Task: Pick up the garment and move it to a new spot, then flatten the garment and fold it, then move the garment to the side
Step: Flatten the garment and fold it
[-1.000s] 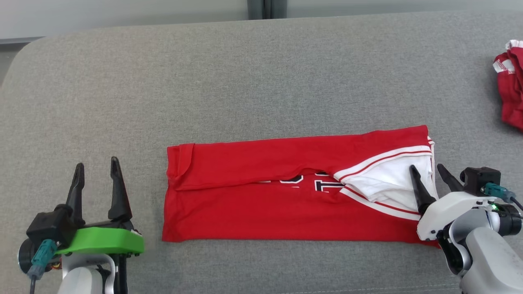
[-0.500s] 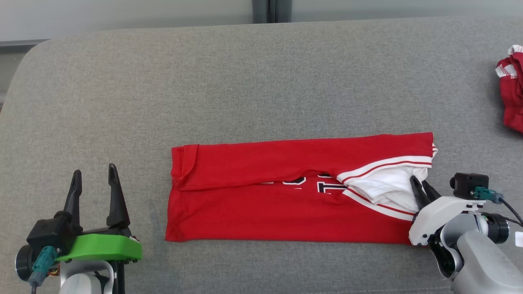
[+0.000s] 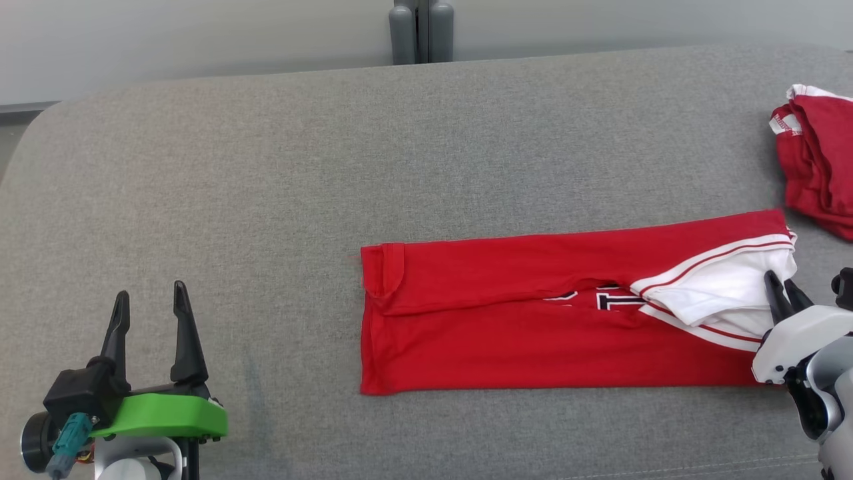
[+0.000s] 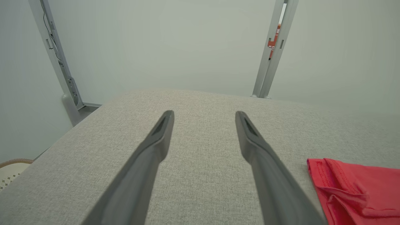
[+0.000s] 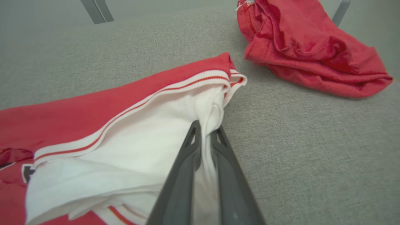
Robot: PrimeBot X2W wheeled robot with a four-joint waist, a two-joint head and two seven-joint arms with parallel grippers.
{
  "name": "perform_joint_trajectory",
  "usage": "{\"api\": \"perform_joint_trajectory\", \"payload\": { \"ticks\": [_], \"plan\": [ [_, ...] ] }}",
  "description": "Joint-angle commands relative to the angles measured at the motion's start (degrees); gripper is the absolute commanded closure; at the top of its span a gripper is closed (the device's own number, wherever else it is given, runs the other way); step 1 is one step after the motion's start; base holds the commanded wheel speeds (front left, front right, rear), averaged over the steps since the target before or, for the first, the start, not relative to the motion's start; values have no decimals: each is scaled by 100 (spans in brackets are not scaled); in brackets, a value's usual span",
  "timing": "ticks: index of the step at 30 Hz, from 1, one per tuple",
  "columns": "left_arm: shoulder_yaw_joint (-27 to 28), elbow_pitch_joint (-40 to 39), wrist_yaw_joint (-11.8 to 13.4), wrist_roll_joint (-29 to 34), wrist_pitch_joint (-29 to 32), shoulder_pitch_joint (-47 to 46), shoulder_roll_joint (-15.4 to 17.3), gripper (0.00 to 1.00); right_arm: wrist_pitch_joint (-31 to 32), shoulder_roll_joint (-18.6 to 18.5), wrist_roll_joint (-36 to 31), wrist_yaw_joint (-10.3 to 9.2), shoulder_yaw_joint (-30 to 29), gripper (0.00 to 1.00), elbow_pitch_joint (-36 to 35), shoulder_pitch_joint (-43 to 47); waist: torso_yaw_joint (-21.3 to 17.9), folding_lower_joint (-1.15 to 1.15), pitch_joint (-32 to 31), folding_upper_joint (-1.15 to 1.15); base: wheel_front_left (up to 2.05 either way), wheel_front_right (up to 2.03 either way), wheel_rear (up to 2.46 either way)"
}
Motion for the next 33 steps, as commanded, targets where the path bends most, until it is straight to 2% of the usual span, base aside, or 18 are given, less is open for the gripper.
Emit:
{"api": "perform_joint_trajectory", "payload": {
  "ticks": [1, 7, 13, 22, 27, 33],
  "plan": [
    [-3, 9, -11, -31, -16, 125, -5, 0, 43, -22, 7, -14, 5, 100, -71, 37, -60, 0, -58, 0, 0, 0, 0],
    [-6, 28, 21, -76, -17, 176, -6, 0, 198, 77, 69, -13, 153, 100, -619, 118, -194, 0, -162, 0, 0, 0, 0],
    [-56, 43, 46, -95, -16, 219, -5, 0, 511, 292, 214, -12, 386, 100, -1593, 295, -262, 0, -220, 0, 0, 0, 0],
    [-182, 98, 32, -103, -17, 187, -4, 0, 1077, 796, 298, -11, 927, 100, -2788, 553, -144, 0, -257, 0, 0, 0, 0],
    [-215, 122, 16, -79, -17, 164, -5, 0, 1177, 1202, 245, -11, 1298, 100, -2889, 353, -33, 0, -265, 0, 0, 0, 0],
    [-318, 166, 7, -74, -16, 92, -4, 0, 1107, 1652, 233, -10, 1798, 100, -2578, -34, 132, 0, -239, 0, 0, 0, 0]
  ]
}}
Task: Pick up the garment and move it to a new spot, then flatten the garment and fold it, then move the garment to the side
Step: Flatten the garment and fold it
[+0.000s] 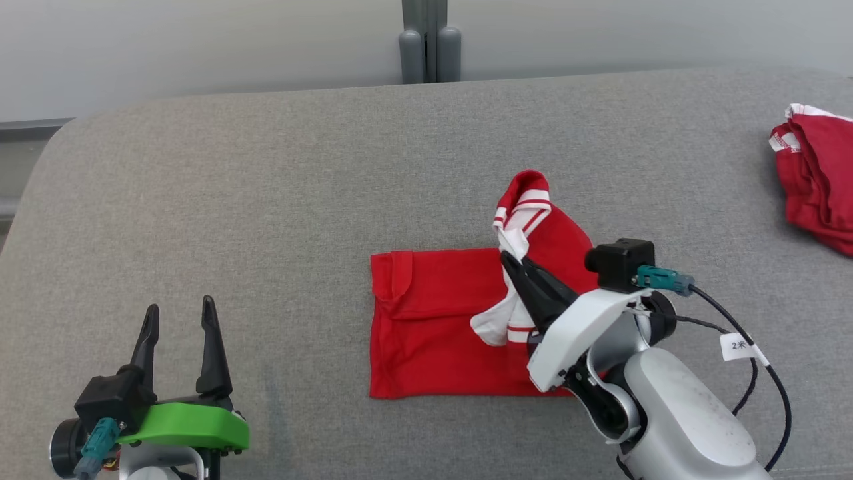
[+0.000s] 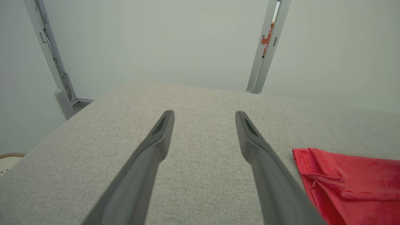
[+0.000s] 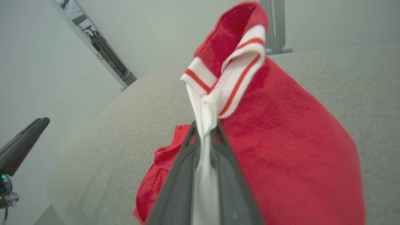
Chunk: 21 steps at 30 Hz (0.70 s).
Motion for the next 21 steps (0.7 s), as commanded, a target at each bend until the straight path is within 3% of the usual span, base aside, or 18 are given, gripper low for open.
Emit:
{"api": "perform_joint_trajectory", "payload": {
  "ticks": [1, 6, 17, 19, 20, 21],
  "plan": [
    [-38, 9, -14, 15, -16, -50, 3, 0, -76, 64, -6, -4, 71, 100, 100, -153, 90, 0, 31, 0, 0, 0, 0],
    [-179, 58, -6, -33, -17, -166, 3, 0, -237, 257, 154, -4, 402, 100, 580, -502, 295, 0, 110, 0, 0, 0, 0],
    [-366, 191, 5, -141, -17, -291, 4, 0, -759, 311, 664, -3, 1061, 100, 1462, -914, 619, 0, 228, 0, 0, 0, 0],
    [-387, 209, 13, -158, -16, -307, 4, 0, -916, 311, 748, -3, 1157, 53, 1601, -973, 625, 0, 239, 0, 0, 0, 0],
    [-405, 222, 12, -190, -17, -317, 4, 0, -995, 313, 791, -3, 1209, 0, 1672, -1006, 623, 0, 245, 0, 0, 0, 0],
    [-415, 225, 19, -209, -17, -324, 4, 0, -1056, 312, 816, -3, 1237, 0, 1729, -1038, 618, 0, 250, 0, 0, 0, 0]
  ]
}}
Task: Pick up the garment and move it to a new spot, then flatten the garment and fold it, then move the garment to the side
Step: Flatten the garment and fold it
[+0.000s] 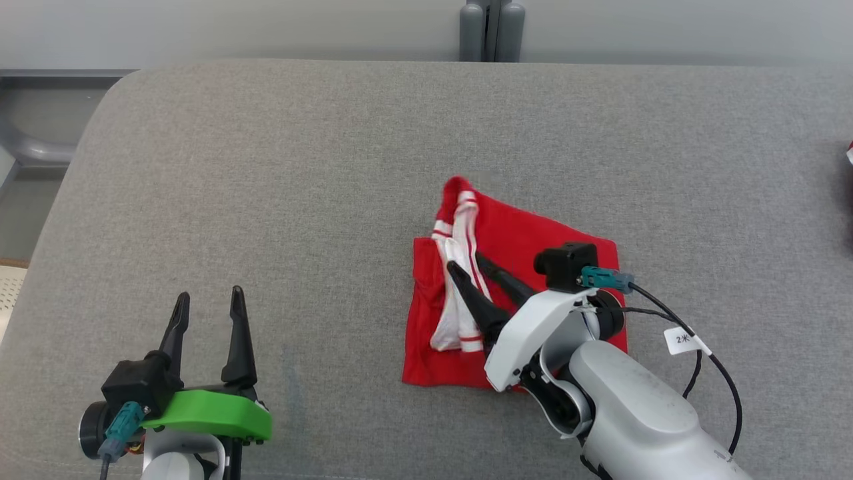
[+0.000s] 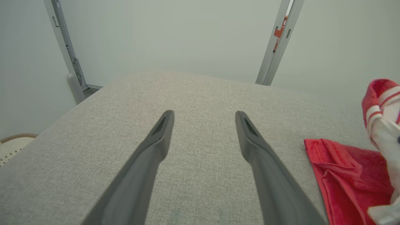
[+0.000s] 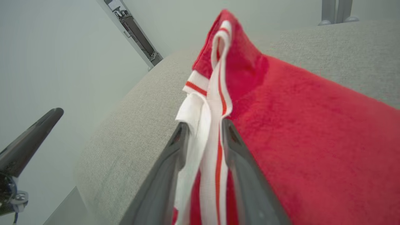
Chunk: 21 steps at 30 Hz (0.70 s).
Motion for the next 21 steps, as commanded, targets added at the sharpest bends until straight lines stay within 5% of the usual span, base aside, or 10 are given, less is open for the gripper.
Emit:
{"api": "perform_joint_trajectory", "payload": {
  "ticks": [1, 12, 21],
  "plan": [
    [-17, 7, 19, -39, -16, -110, 6, 0, -164, -10, 53, -2, 13, 0, 54, -115, -17, 0, 7, 0, 0, 0, 0],
    [40, -47, 55, 46, -17, 9, 6, 0, -892, -157, -601, -3, -1076, 0, 120, -184, -377, 0, -131, 0, 0, 0, 0],
    [215, -101, 27, 172, -17, 104, 8, 0, -890, -485, -1304, -2, -2089, 0, -856, 596, -749, 0, -278, 0, 0, 0, 0]
  ]
}}
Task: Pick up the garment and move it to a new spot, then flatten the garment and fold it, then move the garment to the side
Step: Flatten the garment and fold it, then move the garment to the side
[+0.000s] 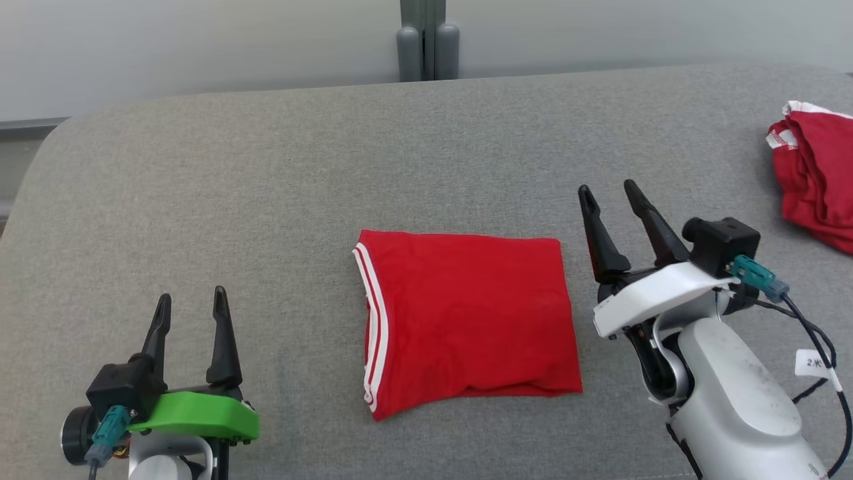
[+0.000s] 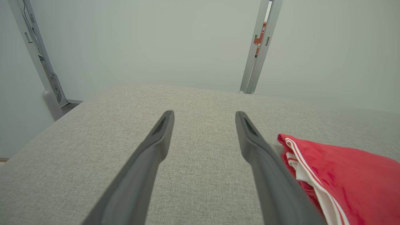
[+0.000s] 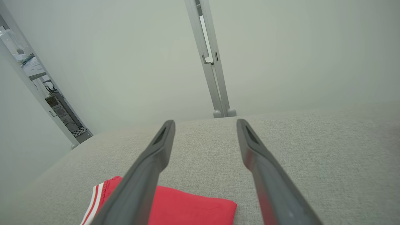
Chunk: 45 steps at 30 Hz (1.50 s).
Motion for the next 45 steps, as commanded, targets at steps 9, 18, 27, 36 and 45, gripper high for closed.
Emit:
{"api": "perform_joint_trajectory", "payload": {
  "ticks": [9, 18, 27, 36, 45],
  "plan": [
    [210, -26, -26, 124, -15, 188, 10, 0, -13, -41, -429, -3, -531, 0, -952, 1059, -410, 0, -220, 0, 0, 0, 0],
    [366, -122, 27, 192, -15, 472, 10, 0, -14, -67, -656, -3, -661, 0, -1510, 1817, -615, 0, -443, 0, 0, 0, 0],
    [329, -175, -1, 403, -15, 584, 17, 0, -14, 9, -926, -4, -857, 0, -1798, 2319, -591, 0, -570, 0, 0, 0, 0],
    [249, -238, 25, 499, -15, 624, 74, 0, 34, 45, -1109, -4, -937, 0, -1872, 2464, -483, 0, -626, 0, 0, 0, 0],
    [219, -369, 105, 465, 73, 705, 135, 0, 132, 70, -1204, -4, -971, 0, -1921, 2476, -419, 0, -645, 0, 0, 0, 0]
  ]
}}
